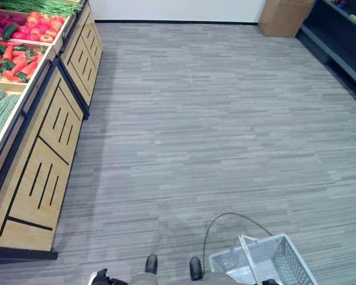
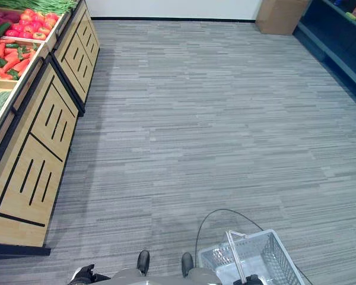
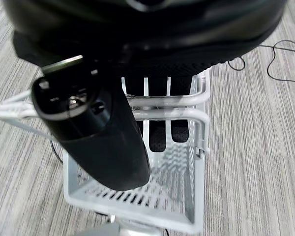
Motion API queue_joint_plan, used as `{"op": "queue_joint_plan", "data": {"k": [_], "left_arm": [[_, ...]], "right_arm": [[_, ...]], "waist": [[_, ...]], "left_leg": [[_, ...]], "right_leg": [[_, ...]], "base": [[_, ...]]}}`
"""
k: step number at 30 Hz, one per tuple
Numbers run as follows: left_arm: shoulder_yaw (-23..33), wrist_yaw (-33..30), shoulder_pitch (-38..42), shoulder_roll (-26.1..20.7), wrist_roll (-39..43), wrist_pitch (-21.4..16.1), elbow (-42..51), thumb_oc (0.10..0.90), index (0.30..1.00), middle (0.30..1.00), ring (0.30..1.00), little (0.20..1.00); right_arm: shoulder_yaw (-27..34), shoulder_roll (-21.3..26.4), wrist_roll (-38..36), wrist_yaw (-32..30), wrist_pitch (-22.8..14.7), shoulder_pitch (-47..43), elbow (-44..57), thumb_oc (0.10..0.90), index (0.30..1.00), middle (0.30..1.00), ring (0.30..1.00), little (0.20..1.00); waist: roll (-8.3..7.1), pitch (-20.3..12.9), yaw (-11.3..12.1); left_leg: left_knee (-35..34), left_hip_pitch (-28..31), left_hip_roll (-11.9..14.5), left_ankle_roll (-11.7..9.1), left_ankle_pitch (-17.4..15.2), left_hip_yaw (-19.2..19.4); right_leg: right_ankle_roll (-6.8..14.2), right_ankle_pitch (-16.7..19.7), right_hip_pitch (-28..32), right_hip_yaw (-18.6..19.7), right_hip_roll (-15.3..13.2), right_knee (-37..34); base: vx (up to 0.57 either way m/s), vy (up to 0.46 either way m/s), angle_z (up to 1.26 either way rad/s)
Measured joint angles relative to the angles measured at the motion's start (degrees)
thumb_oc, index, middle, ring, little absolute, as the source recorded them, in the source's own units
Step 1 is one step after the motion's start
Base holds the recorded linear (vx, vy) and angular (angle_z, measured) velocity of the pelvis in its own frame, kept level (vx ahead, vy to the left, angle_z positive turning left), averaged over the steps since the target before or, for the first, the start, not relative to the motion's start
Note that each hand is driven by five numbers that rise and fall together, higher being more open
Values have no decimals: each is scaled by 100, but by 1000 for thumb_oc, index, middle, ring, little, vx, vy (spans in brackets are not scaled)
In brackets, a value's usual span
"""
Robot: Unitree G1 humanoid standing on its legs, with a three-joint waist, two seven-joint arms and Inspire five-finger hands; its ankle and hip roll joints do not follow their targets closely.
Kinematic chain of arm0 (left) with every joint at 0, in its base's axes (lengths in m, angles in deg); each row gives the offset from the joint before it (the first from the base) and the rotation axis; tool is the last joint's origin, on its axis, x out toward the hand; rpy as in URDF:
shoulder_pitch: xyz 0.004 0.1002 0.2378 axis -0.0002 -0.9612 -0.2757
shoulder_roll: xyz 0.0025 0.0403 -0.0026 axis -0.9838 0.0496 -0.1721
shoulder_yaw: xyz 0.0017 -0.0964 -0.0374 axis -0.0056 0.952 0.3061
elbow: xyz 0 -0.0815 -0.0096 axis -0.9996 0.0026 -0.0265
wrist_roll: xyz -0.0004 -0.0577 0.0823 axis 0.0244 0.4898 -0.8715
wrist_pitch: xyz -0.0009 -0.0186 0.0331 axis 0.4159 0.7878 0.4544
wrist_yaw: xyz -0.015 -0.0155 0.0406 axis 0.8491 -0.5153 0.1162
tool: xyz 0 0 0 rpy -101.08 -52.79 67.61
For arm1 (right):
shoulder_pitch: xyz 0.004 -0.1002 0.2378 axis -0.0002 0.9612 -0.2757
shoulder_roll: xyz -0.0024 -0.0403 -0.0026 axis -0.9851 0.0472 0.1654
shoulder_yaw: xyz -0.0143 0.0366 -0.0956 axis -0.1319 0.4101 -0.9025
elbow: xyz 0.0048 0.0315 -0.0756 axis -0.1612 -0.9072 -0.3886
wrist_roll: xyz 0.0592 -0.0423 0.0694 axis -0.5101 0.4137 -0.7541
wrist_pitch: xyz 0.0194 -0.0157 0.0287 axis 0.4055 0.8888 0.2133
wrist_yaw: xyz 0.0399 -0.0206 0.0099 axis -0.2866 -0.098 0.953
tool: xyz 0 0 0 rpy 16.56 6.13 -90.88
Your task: Get the vegetables into the basket
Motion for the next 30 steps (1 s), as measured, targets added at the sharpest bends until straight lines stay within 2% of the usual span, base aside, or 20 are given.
{"op": "queue_joint_plan", "data": {"k": [4,10,30], "left_arm": [[1,-1,69,2,-90,1,0,900,1000,1000,1000,1000],[-8,2,-54,2,-91,0,-17,900,1000,1000,1000,1000],[-6,11,-108,6,-78,-3,-16,900,1000,1000,1000,1000]], "right_arm": [[-1,37,-1,2,-7,-22,35,400,300,300,300,300],[-4,-21,0,9,-57,81,23,400,300,300,300,300],[-1,-26,-1,11,-28,95,-48,400,300,300,300,300]], "waist": [[-24,-93,15],[-59,-434,69],[-48,-520,72]], "left_leg": [[-2,53,11,-62,-41,1],[-7,88,-46,-82,-96,-7],[-6,7,-100,-37,-86,8]], "right_leg": [[-19,-21,58,-14,11,-3],[-11,-94,99,-24,-45,-29],[-41,-76,-9,-8,-99,-1]], "base": [[44,-24,2],[4,-3,1],[5,18,0]]}}
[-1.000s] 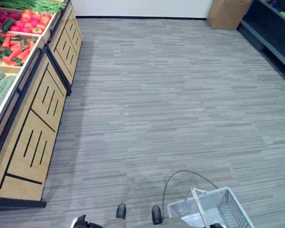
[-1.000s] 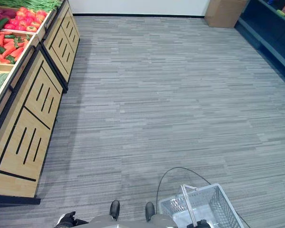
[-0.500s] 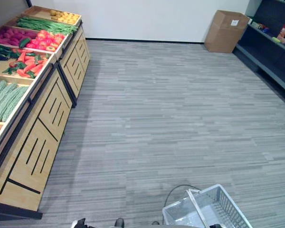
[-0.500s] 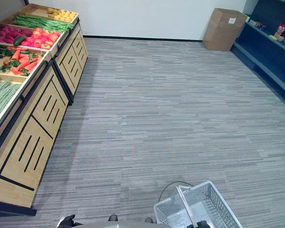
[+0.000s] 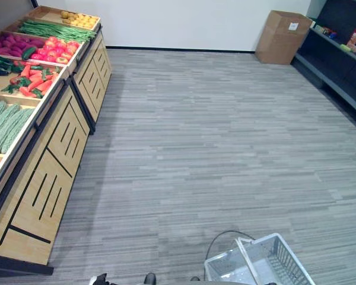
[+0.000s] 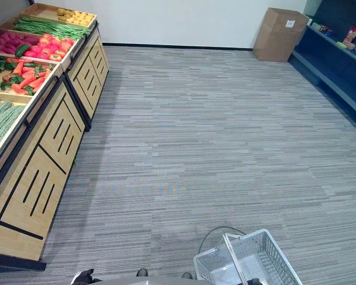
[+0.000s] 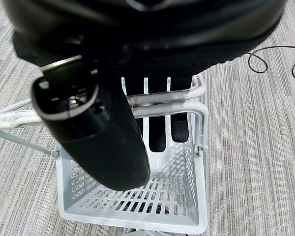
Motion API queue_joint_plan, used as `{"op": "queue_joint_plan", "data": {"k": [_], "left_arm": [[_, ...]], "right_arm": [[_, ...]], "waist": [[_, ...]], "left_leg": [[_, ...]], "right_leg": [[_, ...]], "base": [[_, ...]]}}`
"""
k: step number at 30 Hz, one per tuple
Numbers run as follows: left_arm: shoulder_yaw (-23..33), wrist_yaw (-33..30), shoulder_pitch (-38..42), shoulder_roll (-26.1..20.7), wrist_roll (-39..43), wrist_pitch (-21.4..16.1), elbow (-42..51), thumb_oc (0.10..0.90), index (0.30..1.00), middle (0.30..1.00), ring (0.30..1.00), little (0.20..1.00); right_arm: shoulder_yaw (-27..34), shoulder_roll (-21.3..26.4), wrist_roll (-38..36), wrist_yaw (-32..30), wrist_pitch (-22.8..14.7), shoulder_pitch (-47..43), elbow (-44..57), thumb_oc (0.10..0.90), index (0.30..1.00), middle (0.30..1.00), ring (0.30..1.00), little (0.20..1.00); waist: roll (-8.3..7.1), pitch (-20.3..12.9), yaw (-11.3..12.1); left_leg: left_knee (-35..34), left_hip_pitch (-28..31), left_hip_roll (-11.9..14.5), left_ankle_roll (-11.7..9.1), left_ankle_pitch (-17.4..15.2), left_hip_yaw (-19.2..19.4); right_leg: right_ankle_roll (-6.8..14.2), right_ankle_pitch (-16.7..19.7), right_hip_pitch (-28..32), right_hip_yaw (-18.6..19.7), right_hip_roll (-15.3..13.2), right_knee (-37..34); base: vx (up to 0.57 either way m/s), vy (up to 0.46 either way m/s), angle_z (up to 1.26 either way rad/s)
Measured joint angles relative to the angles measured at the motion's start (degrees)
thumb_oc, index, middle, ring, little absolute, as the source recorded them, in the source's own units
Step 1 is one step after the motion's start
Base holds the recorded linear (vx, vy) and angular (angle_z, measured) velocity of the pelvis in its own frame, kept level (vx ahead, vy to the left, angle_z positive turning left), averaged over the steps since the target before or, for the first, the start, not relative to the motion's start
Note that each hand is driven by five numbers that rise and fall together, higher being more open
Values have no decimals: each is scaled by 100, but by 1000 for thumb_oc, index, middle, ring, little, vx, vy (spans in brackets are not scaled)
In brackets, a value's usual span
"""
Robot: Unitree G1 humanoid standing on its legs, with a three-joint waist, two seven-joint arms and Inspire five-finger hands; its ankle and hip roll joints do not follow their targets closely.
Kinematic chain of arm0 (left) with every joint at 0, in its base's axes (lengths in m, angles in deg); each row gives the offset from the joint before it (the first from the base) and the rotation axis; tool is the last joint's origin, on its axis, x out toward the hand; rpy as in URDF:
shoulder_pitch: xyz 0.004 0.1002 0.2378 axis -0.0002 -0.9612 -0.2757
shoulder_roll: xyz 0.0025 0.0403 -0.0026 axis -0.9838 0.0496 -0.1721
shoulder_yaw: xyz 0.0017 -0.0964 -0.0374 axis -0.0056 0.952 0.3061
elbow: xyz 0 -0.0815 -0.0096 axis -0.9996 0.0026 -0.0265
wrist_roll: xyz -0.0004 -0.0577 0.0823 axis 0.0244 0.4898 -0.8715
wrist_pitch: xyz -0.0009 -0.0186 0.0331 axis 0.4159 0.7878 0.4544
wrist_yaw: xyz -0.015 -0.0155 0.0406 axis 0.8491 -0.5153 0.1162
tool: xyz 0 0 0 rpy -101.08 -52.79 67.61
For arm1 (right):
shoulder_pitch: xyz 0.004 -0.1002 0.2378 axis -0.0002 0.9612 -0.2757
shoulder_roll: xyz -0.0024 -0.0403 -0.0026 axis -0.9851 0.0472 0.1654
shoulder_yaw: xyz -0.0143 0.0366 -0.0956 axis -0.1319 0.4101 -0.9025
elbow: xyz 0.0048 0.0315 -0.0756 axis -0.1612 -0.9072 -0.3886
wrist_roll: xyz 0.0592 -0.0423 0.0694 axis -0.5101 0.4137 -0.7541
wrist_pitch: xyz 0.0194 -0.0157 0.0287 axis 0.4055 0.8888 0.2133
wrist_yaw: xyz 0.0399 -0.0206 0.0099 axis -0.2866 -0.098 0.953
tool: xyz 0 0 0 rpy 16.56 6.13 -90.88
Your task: Get the vegetables into the basket
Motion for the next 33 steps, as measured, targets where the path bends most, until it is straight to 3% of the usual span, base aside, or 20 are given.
{"op": "queue_joint_plan", "data": {"k": [5,12,14,16,17,18,19,20,21,22,23,24,25,26,27,28,30,31,33], "left_arm": [[-8,7,62,-7,4,0,-10,900,1000,1000,1000,1000],[-25,53,473,-2,43,-37,-100,900,1000,1000,1000,1000],[-26,51,467,-22,41,-79,-97,900,1000,1000,1000,1000],[-15,50,509,-21,41,-60,-118,900,1000,1000,1000,1000],[-17,53,516,-71,41,-57,-138,900,1000,1000,1000,1000],[-36,66,562,-61,35,-55,-156,900,1000,1000,1000,1000],[16,-28,687,60,46,-78,-327,900,1000,1000,1000,1000],[4,8,670,90,38,-67,-369,900,1000,1000,1000,1000],[-1,41,586,119,34,-91,-370,900,1000,1000,1000,1000],[-1,40,499,199,31,-83,-387,900,1000,1000,1000,1000],[-2,46,461,260,30,-77,-393,900,1000,1000,1000,1000],[-12,67,530,289,31,-81,-352,900,1000,1000,1000,1000],[-18,81,604,300,25,-79,-330,900,1000,1000,1000,1000],[-15,86,665,299,9,-82,-308,900,1000,1000,1000,1000],[3,104,683,265,-14,-82,-292,900,1000,1000,1000,1000],[6,106,693,237,-16,-68,-356,900,1000,1000,1000,1000],[15,143,512,189,-16,-47,-368,900,1000,1000,1000,1000],[-16,145,399,162,-16,-70,-326,900,1000,1000,1000,1000],[-17,177,297,289,-12,-60,-304,900,1000,1000,1000,1000]], "right_arm": [[1,12,-1,3,-1,-19,-45,400,300,300,300,300],[77,64,-33,1,-18,-240,-35,400,300,300,300,300],[114,39,-49,3,-18,-221,-40,400,300,300,300,300],[111,33,-48,14,-26,-296,-23,400,300,300,300,300],[114,19,-48,10,-21,-322,-36,400,300,300,300,300],[167,-14,-51,8,-4,-219,-25,400,300,300,300,300],[193,22,-53,-11,-21,-83,-26,400,300,300,300,300],[153,152,-54,-13,-4,13,-94,400,300,300,300,300],[82,244,-56,-30,7,54,-83,400,300,300,300,300],[-33,385,-55,-15,-22,145,-28,400,300,300,300,300],[-53,464,-54,-21,-41,194,53,400,300,300,300,300],[-29,423,-56,-29,-30,154,73,400,300,300,300,300],[5,401,-57,18,-3,142,134,400,300,300,300,300],[8,346,-60,49,-11,184,155,400,300,300,300,300],[104,174,-58,76,-6,210,164,400,300,300,300,300],[121,73,-57,88,27,281,89,400,300,300,300,300],[197,-58,-57,106,63,490,-110,400,300,300,300,300],[223,-70,-56,121,117,658,-180,400,300,300,300,300],[234,63,-56,109,146,566,-183,400,300,300,300,300]], "waist": [[-17,21,-5],[136,550,-19],[115,548,-18],[155,597,-80],[98,615,-155],[-113,611,-219],[-139,705,-383],[-91,668,-425],[8,666,-431],[228,577,-550],[417,574,-616],[480,650,-620],[356,702,-652],[435,724,-718],[386,777,-856],[287,793,-860],[42,622,-853],[76,498,-833],[450,388,-831]], "left_leg": [[2,-122,-44,47,-4,27],[4,-110,49,229,-5,69],[14,-125,62,230,-7,47],[36,-325,191,263,30,-95],[37,-378,186,244,40,-222],[19,-363,12,116,-1,-253],[1287,-670,-303,253,-498,-156],[2142,-792,-445,274,-846,1],[2711,-785,-496,350,-1259,105],[2807,-686,-486,329,-1461,109],[2598,-591,-376,519,-1664,81],[2324,-405,-385,491,-1701,63],[2121,-330,-374,628,-1610,-45],[1953,-294,-298,631,-1508,-203],[1592,-77,-216,613,-1384,-448],[1375,148,-230,604,-1360,-515],[1022,569,-281,494,-1422,-706],[775,882,-169,419,-1511,-924],[506,1065,204,193,-1433,-964]], "right_leg": [[70,-29,-173,16,-32,149],[294,-294,-1013,-86,-26,1630],[298,-297,-1046,-212,-79,1407],[319,-277,-1261,-24,63,983],[349,-253,-1201,17,54,635],[467,-154,-1112,72,-150,478],[463,-132,-992,-105,-338,746],[478,-180,-832,-259,-388,646],[509,-117,-742,-379,-389,751],[433,-217,-717,-409,-240,909],[404,-359,-884,-475,-108,1397],[480,-650,-1253,-481,-113,2184],[385,-901,-1707,-520,-48,2736],[332,-907,-1965,-588,78,2643],[448,-591,-2114,-595,225,1977],[432,-308,-2098,-590,210,1441],[351,16,-2035,-453,88,1107],[146,330,-1996,-624,78,1273],[-165,143,-1977,-905,342,1334]], "base": [[-49,66,-4],[76,43,-5],[178,-4,3],[193,-4,21],[389,-10,52],[490,-4,101],[197,-2,95],[203,12,64],[163,6,3],[258,-16,-9],[160,-23,-3],[271,-66,3],[174,-45,13],[258,-65,55],[245,-62,71],[246,-61,69],[232,-115,70],[306,-199,81],[237,-148,40]]}}
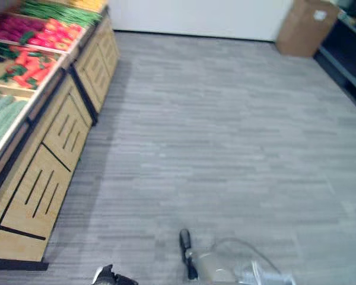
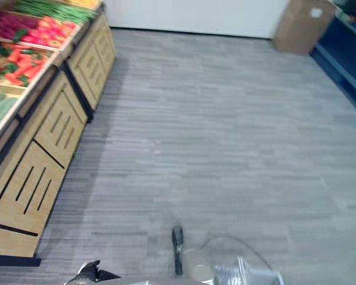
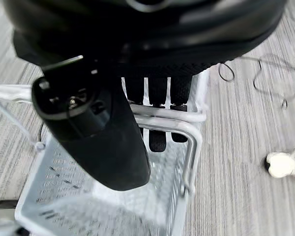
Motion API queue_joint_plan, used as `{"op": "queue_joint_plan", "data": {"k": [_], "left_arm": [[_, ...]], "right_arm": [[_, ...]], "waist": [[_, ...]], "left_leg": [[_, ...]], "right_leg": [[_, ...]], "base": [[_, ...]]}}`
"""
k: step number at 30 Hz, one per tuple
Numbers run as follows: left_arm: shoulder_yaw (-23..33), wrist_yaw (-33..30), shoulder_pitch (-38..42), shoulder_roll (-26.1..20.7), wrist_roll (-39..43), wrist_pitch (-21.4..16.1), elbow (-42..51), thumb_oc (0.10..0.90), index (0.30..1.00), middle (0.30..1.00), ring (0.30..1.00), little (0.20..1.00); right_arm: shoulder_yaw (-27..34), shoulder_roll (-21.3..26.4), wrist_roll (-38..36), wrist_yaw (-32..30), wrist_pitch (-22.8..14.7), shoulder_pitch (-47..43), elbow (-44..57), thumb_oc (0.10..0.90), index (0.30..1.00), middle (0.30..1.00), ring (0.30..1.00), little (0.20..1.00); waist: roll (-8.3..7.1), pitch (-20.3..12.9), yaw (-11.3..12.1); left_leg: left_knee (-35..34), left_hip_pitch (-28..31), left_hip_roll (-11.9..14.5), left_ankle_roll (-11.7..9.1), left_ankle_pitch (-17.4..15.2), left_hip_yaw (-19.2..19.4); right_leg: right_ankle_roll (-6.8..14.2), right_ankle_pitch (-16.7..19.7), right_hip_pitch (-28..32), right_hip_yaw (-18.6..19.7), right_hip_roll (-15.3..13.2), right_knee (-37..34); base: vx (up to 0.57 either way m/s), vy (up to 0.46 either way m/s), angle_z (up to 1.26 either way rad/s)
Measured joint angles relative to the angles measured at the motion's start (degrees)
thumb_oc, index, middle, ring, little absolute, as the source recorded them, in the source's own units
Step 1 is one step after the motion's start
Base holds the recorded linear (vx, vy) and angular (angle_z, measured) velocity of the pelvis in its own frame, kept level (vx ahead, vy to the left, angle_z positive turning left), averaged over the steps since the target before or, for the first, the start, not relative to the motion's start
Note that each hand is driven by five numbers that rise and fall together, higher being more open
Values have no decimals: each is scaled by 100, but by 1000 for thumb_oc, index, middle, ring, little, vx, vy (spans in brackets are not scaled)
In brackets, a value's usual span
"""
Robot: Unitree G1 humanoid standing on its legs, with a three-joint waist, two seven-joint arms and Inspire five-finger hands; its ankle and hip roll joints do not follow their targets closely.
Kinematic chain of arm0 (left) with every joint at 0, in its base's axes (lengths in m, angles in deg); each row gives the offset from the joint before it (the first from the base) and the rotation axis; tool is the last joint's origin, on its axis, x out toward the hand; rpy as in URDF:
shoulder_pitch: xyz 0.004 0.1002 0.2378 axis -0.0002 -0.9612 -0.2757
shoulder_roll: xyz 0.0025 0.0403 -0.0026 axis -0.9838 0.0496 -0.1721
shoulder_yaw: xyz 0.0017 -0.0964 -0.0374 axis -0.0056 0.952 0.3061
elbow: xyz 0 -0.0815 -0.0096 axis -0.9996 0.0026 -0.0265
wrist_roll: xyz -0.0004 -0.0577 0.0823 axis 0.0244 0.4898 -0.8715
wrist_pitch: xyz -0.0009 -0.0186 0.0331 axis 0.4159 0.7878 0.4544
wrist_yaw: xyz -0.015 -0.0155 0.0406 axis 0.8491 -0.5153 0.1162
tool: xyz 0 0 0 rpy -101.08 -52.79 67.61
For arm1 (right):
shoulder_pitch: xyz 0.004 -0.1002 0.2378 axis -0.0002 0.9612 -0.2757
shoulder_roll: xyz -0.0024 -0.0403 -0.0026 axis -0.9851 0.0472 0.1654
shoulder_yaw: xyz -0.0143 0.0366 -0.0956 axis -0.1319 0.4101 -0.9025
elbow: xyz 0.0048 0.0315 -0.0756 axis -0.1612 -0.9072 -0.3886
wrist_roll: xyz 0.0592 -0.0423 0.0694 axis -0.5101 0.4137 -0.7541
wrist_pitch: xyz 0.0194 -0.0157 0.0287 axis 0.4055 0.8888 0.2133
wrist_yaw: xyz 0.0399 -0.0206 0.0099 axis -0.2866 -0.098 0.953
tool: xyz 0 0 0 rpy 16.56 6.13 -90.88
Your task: Get the vegetables into the basket
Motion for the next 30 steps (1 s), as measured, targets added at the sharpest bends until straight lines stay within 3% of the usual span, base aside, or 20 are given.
{"op": "queue_joint_plan", "data": {"k": [1,2,4,6,13,16,18,19,21,22,24,25,26,27,29,30], "left_arm": [[0,7,-13,26,1,6,-2,900,1000,1000,1000,1000],[1,15,0,59,6,16,-8,900,1000,1000,1000,1000],[0,46,43,122,16,0,9,900,1000,1000,1000,1000],[-14,46,106,175,15,-55,70,900,1000,1000,1000,1000],[-7,60,190,225,58,-61,33,900,1000,1000,1000,1000],[7,61,168,240,77,-46,21,900,1000,1000,1000,1000],[5,62,165,289,146,-48,45,900,1000,1000,1000,1000],[39,88,202,283,286,-47,63,900,1000,1000,1000,1000],[3,68,222,213,289,-77,159,900,1000,1000,1000,1000],[-3,62,261,168,288,-90,222,900,1000,1000,1000,1000],[-6,85,403,94,303,-111,357,900,1000,1000,1000,1000],[-8,89,469,83,310,-117,406,900,1000,1000,1000,1000],[-2,91,535,87,346,-142,488,900,1000,1000,1000,1000],[0,91,577,97,345,-138,513,900,1000,1000,1000,1000],[35,82,563,93,355,-146,579,900,1000,1000,1000,1000],[43,74,509,99,354,-146,558,900,1000,1000,1000,1000]], "right_arm": [[-2,33,0,14,0,-70,6,400,300,300,300,300],[-2,64,-1,30,-4,-200,15,400,300,300,300,300],[17,141,-19,16,-82,-413,87,400,300,300,300,300],[46,252,-41,7,-176,-509,163,400,300,300,300,300],[111,399,-140,11,-262,-628,230,400,300,300,300,300],[125,366,-195,52,-322,-635,287,400,300,300,300,300],[180,374,-238,74,-364,-645,313,400,300,300,300,300],[141,379,-240,73,-375,-685,298,400,300,300,300,300],[88,347,-240,75,-408,-745,288,400,300,300,300,300],[103,281,-242,76,-396,-809,250,400,300,300,300,300],[133,224,-252,22,-387,-891,191,400,300,300,300,300],[152,218,-292,-2,-337,-966,125,400,300,300,300,300],[202,272,-349,-31,-281,-1073,35,400,300,300,300,300],[203,308,-350,-44,-271,-1107,5,400,300,300,300,300],[193,402,-350,-61,-262,-1113,4,400,300,300,300,300],[183,432,-348,-59,-275,-1035,21,400,300,300,300,300]], "waist": [[39,19,3],[49,21,-1],[66,12,-14],[163,-37,-18],[397,-99,-105],[378,-73,-102],[270,-3,6],[175,57,230],[67,106,222],[-105,226,301],[-348,367,454],[-427,430,531],[-390,532,662],[-332,595,694],[-151,695,755],[-74,665,745]], "left_leg": [[16,17,60,-67,42,24],[87,42,84,-255,179,1],[310,102,111,-564,393,-55],[347,164,184,-719,515,-69],[904,22,298,-982,475,-278],[1553,-196,192,-1019,482,-185],[2491,-564,-49,-1226,633,-92],[3321,-896,-216,-1282,929,125],[3525,-1107,-135,-1218,835,492],[3251,-1148,38,-868,641,1009],[2382,-1495,52,-827,563,1209],[1474,-1617,16,-811,599,1346],[77,-1773,18,-802,1003,1373],[-355,-1850,7,-801,1238,1267],[-348,-2044,-12,-756,1616,1073],[28,-2046,-47,-656,1855,1129]], "right_leg": [[-53,-10,19,-31,27,32],[-224,-60,113,-93,34,44],[-321,-156,435,-207,46,-44],[-250,-365,630,-260,110,-159],[-318,-492,918,-353,299,-358],[-373,-460,1165,-305,320,-595],[-473,-462,1346,-186,265,-741],[-649,-385,1513,-3,197,-872],[-773,-490,1674,93,148,-921],[-776,-473,1812,154,55,-992],[-768,-470,1956,217,-98,-1151],[-665,-434,2034,248,-150,-1304],[-532,-466,2091,383,-118,-1342],[-502,-462,2136,426,-82,-1335],[-464,-505,2394,633,73,-1337],[-415,-574,2609,798,137,-1340]], "base": [[186,-125,15],[135,-106,15],[172,-109,27],[268,-169,25],[160,-133,6],[166,-143,-1],[225,-130,-25],[228,-94,-53],[180,-47,-18],[211,-20,4],[218,25,-6],[246,28,-26],[235,16,-41],[200,-3,-66],[109,7,-86],[112,24,-108]]}}
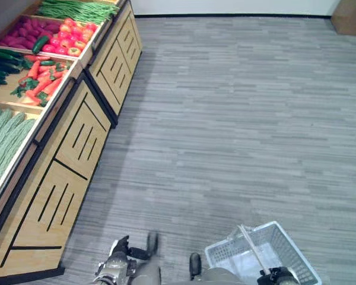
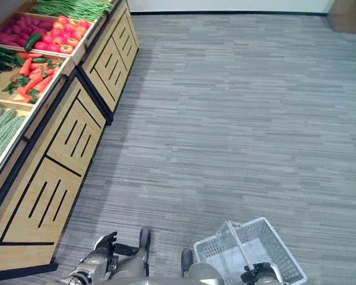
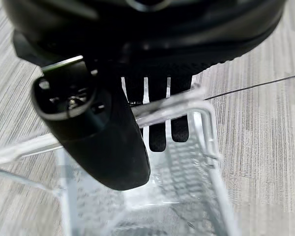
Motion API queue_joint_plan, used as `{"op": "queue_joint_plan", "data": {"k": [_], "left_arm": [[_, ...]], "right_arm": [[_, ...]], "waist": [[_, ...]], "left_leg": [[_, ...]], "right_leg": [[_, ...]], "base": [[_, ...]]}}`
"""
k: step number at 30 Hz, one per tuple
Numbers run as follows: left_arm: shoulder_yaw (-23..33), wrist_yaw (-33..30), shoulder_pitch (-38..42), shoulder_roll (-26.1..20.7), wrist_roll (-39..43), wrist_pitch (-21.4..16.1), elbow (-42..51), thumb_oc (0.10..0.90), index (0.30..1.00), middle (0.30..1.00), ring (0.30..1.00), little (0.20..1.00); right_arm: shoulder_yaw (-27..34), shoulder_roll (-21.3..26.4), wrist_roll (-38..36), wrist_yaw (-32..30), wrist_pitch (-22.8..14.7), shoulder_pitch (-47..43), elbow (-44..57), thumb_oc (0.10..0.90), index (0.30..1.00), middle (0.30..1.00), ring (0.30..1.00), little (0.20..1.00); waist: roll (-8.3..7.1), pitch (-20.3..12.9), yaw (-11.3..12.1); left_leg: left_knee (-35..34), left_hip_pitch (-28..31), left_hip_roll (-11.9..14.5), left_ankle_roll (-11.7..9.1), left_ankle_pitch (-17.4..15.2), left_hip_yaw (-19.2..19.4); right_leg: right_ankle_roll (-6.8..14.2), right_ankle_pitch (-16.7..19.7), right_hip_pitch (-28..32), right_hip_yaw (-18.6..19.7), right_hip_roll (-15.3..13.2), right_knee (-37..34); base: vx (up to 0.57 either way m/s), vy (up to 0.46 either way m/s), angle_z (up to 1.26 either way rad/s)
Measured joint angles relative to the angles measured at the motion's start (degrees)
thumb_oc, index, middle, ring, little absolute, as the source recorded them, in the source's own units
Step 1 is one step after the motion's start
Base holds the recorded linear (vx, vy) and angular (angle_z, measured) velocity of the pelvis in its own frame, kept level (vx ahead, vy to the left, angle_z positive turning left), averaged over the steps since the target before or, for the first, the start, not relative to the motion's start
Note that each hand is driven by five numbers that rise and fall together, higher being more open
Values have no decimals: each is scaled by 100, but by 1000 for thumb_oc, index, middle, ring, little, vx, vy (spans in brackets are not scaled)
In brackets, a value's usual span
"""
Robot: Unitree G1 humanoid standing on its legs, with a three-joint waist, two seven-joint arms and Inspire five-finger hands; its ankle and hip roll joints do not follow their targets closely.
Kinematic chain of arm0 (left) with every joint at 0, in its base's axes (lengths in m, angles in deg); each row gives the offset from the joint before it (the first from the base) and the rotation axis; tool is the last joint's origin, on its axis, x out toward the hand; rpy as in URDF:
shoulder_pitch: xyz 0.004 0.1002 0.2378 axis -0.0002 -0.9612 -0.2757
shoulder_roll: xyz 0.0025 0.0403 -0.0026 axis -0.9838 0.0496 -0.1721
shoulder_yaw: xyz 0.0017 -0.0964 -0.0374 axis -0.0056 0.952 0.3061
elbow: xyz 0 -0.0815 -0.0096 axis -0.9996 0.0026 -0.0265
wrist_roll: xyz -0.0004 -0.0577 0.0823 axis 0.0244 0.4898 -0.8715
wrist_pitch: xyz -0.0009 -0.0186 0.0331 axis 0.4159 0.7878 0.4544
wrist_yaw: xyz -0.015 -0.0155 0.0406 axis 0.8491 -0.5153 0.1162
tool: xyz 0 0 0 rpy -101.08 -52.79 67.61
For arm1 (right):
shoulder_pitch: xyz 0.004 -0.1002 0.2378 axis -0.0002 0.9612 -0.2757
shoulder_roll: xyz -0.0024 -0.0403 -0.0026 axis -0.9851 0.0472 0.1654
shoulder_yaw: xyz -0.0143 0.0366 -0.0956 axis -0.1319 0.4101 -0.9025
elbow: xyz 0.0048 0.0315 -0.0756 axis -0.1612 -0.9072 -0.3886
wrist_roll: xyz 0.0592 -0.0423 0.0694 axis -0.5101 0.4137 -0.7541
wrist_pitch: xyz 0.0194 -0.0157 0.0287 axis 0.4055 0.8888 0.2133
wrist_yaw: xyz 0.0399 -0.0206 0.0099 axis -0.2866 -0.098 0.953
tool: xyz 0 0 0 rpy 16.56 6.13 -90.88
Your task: Get the vegetables into the basket
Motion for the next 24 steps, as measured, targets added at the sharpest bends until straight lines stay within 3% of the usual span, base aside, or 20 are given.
{"op": "queue_joint_plan", "data": {"k": [1,2,5,8,9,16,18,20,21,24], "left_arm": [[-13,-8,-51,4,-8,-12,-5,900,1000,1000,1000,1000],[-66,-11,-65,4,-24,-16,-28,900,1000,1000,1000,1000],[-190,-12,-51,-15,-101,-62,-36,900,1000,1000,1000,1000],[-168,-26,-139,-43,-108,30,-142,900,1000,1000,1000,1000],[-168,-34,-212,-93,-124,31,-143,900,1000,1000,1000,1000],[-161,-52,-592,-103,-114,26,-130,900,1000,1000,1000,1000],[-149,-56,-587,-116,-115,4,-133,900,1000,1000,1000,1000],[-148,-72,-585,-145,-117,12,-141,900,1000,1000,1000,1000],[-170,-92,-584,-136,-127,44,-179,900,1000,1000,1000,1000],[-172,-110,-574,-217,-119,62,-241,900,1000,1000,1000,1000]], "right_arm": [[-41,9,4,0,-18,95,35,400,300,300,300,300],[-60,-5,4,-4,-18,202,72,400,300,300,300,300],[-66,-181,2,32,78,480,-62,400,300,300,300,300],[-26,-260,1,16,112,531,-147,400,300,300,300,300],[-3,-270,1,18,112,573,-157,400,300,300,300,300],[-6,-261,2,4,11,464,-98,400,300,300,300,300],[-93,-275,-2,14,-18,466,-57,400,300,300,300,300],[-99,-296,-5,11,-20,478,-12,400,300,300,300,300],[-97,-292,-5,7,-12,503,-15,400,300,300,300,300],[-90,-366,-8,10,39,512,-35,400,300,300,300,300]], "waist": [[42,-25,-17],[106,-99,-118],[-153,-274,-163],[-144,-345,-157],[-148,-470,-142],[19,-806,-74],[-31,-829,-66],[-98,-867,-85],[-81,-878,-119],[-179,-855,-120]], "left_leg": [[215,96,-44,128,346,131],[196,201,-53,218,190,209],[-292,458,-253,323,260,175],[-499,725,-223,399,213,133],[-500,716,-233,371,23,132],[-532,693,-175,280,-249,147],[-484,677,-207,324,-303,217],[-302,750,-218,489,-394,253],[-361,914,-171,465,-530,254],[-500,1004,-193,442,-418,202]], "right_leg": [[71,-104,192,107,45,6],[173,-180,298,135,66,7],[296,-256,319,126,-130,49],[576,-467,285,121,-132,377],[594,-570,286,147,-132,340],[281,-473,323,146,-110,189],[140,-404,305,123,-197,112],[150,-360,291,133,-294,60],[205,-379,317,142,-270,60],[367,-405,310,151,-320,107]], "base": [[141,40,-81],[62,23,-18],[19,49,7],[6,38,7],[-1,42,0],[8,37,-2],[7,28,-8],[9,25,-4],[9,19,13],[7,14,7]]}}
